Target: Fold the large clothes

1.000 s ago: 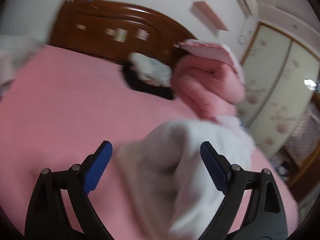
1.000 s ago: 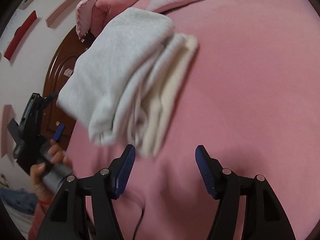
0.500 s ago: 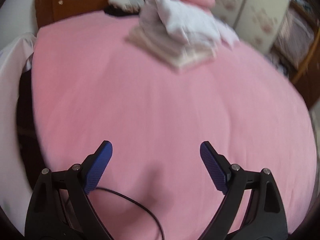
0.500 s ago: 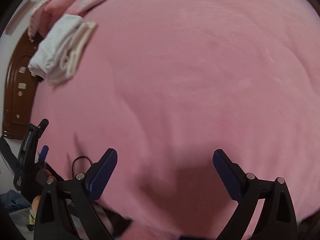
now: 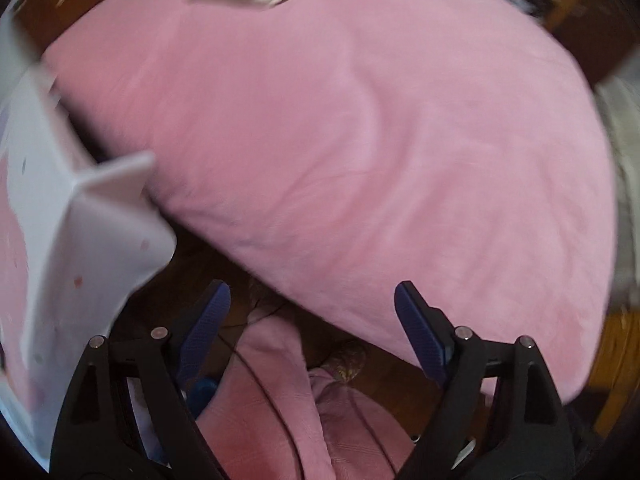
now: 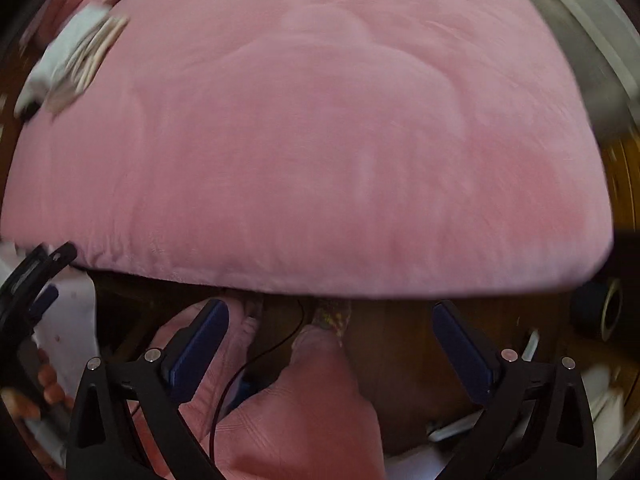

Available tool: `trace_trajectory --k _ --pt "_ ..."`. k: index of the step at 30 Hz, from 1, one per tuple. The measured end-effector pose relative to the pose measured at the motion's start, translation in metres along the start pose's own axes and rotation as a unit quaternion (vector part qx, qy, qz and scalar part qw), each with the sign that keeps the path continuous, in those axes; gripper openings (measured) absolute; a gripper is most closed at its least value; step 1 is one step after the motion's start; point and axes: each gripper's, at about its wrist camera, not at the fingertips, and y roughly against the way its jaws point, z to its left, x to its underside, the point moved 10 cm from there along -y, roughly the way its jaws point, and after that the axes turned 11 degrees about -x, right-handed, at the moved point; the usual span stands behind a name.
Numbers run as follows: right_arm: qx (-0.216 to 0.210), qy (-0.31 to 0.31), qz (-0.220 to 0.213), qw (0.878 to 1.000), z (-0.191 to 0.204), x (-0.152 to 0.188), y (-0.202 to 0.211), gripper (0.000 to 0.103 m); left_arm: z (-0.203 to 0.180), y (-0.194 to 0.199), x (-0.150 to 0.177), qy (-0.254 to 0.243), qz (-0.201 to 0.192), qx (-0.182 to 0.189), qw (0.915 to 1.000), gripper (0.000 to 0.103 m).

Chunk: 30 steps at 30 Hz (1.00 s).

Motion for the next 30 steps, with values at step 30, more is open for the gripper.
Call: trace_trajectory --k 30 --pt "-0.012 0.047 -0.177 0.983 0.096 -0.021 0.187 0.103 -0.092 0.178 -0.021 -0.153 -0.122 0.087 0.9768 0.084"
